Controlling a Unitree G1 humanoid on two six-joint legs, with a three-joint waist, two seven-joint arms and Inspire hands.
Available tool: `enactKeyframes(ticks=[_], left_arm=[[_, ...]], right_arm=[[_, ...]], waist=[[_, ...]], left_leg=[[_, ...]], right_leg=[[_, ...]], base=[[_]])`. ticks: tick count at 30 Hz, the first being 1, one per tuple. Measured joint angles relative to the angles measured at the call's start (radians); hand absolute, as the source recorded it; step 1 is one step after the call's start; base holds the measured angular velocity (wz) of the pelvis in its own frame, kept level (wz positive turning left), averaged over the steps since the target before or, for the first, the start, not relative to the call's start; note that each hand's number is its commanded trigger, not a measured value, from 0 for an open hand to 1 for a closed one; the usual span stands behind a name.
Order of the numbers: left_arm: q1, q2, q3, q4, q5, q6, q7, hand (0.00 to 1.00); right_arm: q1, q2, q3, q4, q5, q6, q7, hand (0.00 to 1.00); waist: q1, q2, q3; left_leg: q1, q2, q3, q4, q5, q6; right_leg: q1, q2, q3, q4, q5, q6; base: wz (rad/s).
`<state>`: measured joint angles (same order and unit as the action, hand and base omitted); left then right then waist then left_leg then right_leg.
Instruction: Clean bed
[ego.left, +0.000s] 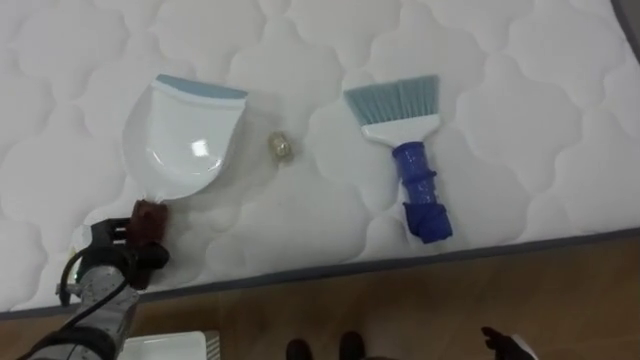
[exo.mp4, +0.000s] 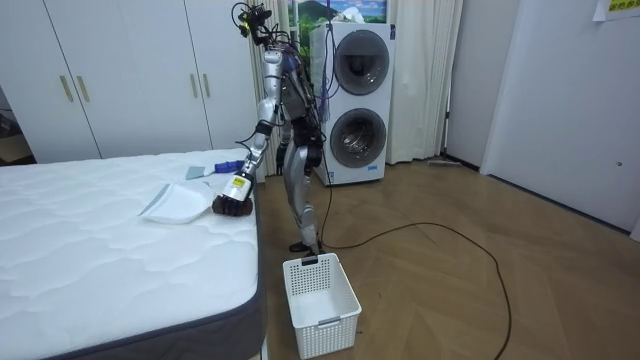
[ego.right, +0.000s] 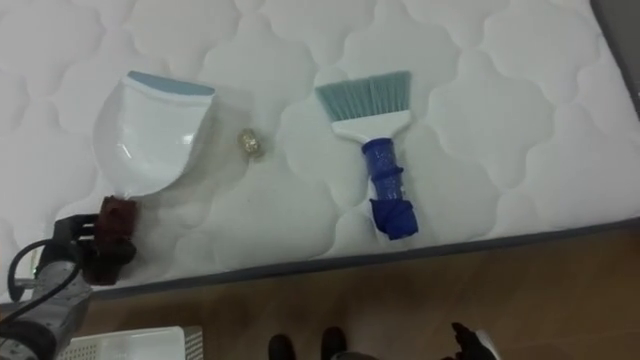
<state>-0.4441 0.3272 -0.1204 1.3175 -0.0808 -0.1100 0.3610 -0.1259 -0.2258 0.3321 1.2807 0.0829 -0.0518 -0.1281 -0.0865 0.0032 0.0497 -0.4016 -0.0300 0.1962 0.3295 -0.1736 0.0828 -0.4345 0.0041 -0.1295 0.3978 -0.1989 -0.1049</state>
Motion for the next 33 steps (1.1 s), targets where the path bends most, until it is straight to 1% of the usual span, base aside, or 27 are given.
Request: enactKeyframes(ticks=[14, 17, 21, 27, 30, 33], left_arm=[[0.000, -0.002, -0.001, -0.001, -0.005, -0.002, -0.019, 1.00], [0.000, -0.004, -0.002, -0.001, 0.005, 0.002, -0.019, 1.00], [0.001, -0.004, -0.009, -0.001, 0.008, 0.010, -0.019, 1.00], [0.001, -0.001, -0.022, 0.003, 0.054, 0.017, -0.005, 1.00], [0.005, -0.001, -0.024, 0.005, 0.060, 0.018, 0.000, 1.00], [0.007, 0.000, -0.029, 0.005, 0.100, 0.018, 0.002, 1.00]], right_arm=[[-0.002, 0.000, 0.000, 0.001, 0.008, 0.002, -0.001, 0.00], [-0.001, 0.000, 0.000, -0.001, 0.012, 0.009, -0.001, 0.00], [0.000, 0.000, 0.000, 0.000, 0.014, 0.009, -0.002, 0.00], [0.001, -0.005, -0.001, 0.003, 0.049, 0.005, 0.000, 0.00], [0.003, -0.006, 0.000, 0.003, 0.078, -0.005, -0.001, 0.00], [0.009, -0.007, 0.000, 0.002, 0.129, -0.013, -0.001, 0.00]], waist=[[0.003, 0.000, -0.0001], [0.004, 0.001, -0.0006], [0.005, 0.003, -0.0021], [0.006, 0.007, -0.0036], [0.006, 0.008, -0.0029], [0.011, 0.013, -0.0014]], left_leg=[[-0.007, 0.000, -0.002, 0.007, 0.000, 0.000], [-0.007, 0.000, -0.002, 0.007, 0.000, 0.000], [-0.005, 0.000, -0.006, 0.007, 0.000, 0.000], [-0.001, 0.001, -0.008, 0.009, 0.000, 0.000], [0.004, 0.001, -0.008, 0.010, 0.000, 0.000], [0.002, 0.001, -0.008, 0.017, 0.000, 0.000]], right_leg=[[-0.004, 0.000, -0.002, 0.002, 0.000, 0.000], [-0.004, 0.000, -0.002, 0.003, 0.000, 0.000], [-0.001, -0.001, -0.008, 0.003, 0.001, -0.001], [0.003, -0.003, -0.011, 0.009, 0.001, -0.001], [0.005, -0.004, -0.012, 0.015, 0.001, -0.001], [0.004, -0.004, -0.010, 0.015, 0.000, -0.002]], base=[[0.00], [0.00], [0.02], [0.01], [0.00], [0.00]])
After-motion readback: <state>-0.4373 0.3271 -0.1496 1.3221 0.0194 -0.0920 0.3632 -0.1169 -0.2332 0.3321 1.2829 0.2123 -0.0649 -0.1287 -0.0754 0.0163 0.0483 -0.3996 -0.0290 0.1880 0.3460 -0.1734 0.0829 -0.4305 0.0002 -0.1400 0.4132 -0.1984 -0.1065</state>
